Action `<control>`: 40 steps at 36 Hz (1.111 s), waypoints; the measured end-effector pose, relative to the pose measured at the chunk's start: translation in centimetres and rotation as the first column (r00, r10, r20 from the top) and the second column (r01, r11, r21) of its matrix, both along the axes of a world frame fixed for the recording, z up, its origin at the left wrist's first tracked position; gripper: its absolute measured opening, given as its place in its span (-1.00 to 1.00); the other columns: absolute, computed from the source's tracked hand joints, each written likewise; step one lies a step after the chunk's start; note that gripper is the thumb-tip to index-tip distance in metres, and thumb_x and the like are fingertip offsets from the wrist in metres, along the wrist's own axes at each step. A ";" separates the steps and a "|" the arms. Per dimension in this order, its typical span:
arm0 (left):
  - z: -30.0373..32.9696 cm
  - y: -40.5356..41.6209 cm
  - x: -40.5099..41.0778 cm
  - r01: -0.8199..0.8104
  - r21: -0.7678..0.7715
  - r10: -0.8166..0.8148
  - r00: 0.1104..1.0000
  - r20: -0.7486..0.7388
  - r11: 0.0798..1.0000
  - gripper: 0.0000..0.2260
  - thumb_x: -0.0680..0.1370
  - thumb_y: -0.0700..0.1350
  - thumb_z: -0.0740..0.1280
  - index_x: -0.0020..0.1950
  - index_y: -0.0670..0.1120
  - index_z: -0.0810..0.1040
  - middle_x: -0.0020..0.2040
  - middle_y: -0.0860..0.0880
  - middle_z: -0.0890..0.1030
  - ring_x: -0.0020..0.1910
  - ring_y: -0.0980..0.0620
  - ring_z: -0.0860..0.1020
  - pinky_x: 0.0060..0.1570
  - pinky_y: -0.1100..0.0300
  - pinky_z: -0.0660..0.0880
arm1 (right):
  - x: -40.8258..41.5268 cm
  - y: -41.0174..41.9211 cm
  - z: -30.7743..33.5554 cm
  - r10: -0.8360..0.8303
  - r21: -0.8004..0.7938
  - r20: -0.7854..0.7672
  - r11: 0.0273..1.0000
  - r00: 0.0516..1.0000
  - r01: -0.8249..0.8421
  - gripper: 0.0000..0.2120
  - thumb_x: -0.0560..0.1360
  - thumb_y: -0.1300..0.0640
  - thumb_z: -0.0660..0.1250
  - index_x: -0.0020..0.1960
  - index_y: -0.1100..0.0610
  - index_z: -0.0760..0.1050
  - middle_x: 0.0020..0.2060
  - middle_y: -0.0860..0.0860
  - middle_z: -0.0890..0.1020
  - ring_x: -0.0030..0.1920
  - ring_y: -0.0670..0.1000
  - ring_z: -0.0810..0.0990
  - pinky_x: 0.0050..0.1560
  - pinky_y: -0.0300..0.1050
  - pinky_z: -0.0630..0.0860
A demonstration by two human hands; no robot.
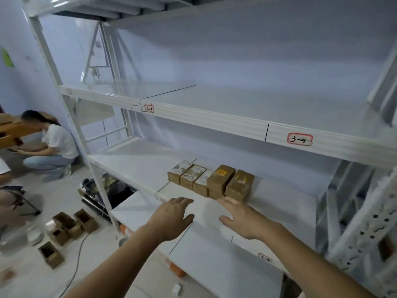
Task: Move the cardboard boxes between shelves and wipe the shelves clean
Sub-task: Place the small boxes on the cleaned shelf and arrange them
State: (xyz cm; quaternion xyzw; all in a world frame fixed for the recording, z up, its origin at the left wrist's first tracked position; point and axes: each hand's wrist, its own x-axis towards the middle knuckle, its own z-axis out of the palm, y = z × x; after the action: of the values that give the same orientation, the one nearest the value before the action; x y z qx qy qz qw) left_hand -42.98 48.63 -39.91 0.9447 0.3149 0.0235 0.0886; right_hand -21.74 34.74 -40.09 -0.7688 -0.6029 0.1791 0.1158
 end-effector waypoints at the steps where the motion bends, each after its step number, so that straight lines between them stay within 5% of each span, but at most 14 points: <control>1: -0.1 0.7 1.0 0.019 0.001 -0.019 1.000 -0.001 1.000 -0.49 0.68 0.17 0.16 0.60 0.03 0.27 0.57 0.04 0.36 0.50 -0.01 0.36 0.47 0.08 0.31 | 0.7 0.3 0.0 -0.015 -0.002 0.003 1.000 1.000 0.015 -0.40 0.67 -0.15 0.16 0.65 -0.03 0.11 0.60 -0.14 0.17 0.54 -0.02 0.26 0.51 -0.03 0.27; 17: -4.8 12.6 13.7 0.255 -0.017 -0.254 0.966 0.041 0.967 -0.59 0.66 0.13 0.15 0.46 0.02 0.42 0.45 0.03 0.46 0.38 -0.07 0.44 0.31 0.02 0.44 | 7.0 6.9 -2.7 -0.283 -0.050 0.001 0.958 0.959 0.283 -0.44 0.69 -0.08 0.17 0.64 0.02 0.15 0.60 -0.11 0.17 0.55 -0.03 0.23 0.48 -0.13 0.22; 21: -5.5 15.0 16.3 0.298 -0.035 -0.296 0.954 0.053 0.954 -0.52 0.67 0.13 0.13 0.54 -0.04 0.36 0.56 -0.02 0.36 0.49 -0.09 0.35 0.42 -0.03 0.36 | 7.7 8.4 -3.9 -0.376 -0.049 -0.001 0.925 0.926 0.376 -0.40 0.68 -0.13 0.16 0.65 -0.01 0.11 0.64 -0.08 0.11 0.61 -0.04 0.10 0.57 -0.07 0.14; 29: -7.1 17.8 21.8 0.363 -0.100 -0.354 0.930 0.103 0.926 -0.55 0.65 0.18 0.18 0.49 0.03 0.38 0.52 -0.01 0.36 0.50 -0.11 0.30 0.43 -0.06 0.32 | 7.2 9.9 -5.4 -0.527 -0.057 -0.044 0.849 0.849 0.525 -0.42 0.68 -0.15 0.15 0.65 -0.04 0.12 0.62 -0.09 0.14 0.58 -0.03 0.17 0.53 -0.09 0.20; 40: -9.5 19.1 27.6 0.269 -0.268 -0.283 0.959 -0.015 0.925 -0.40 0.61 0.29 0.16 0.63 0.21 0.09 0.67 -0.05 -0.01 0.60 -0.25 0.05 0.47 -0.27 0.24 | 8.4 11.2 -6.7 -0.583 -0.046 -0.068 0.812 0.809 0.582 -0.46 0.70 -0.07 0.14 0.64 0.00 0.15 0.62 -0.07 0.13 0.57 -0.03 0.17 0.49 -0.12 0.21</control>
State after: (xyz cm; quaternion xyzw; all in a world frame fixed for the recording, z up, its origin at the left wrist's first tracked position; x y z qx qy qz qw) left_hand -15.37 67.72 -49.43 0.9597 0.1813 -0.0564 0.2072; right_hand -13.38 45.97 -46.77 -0.9100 -0.3313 0.1722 0.1801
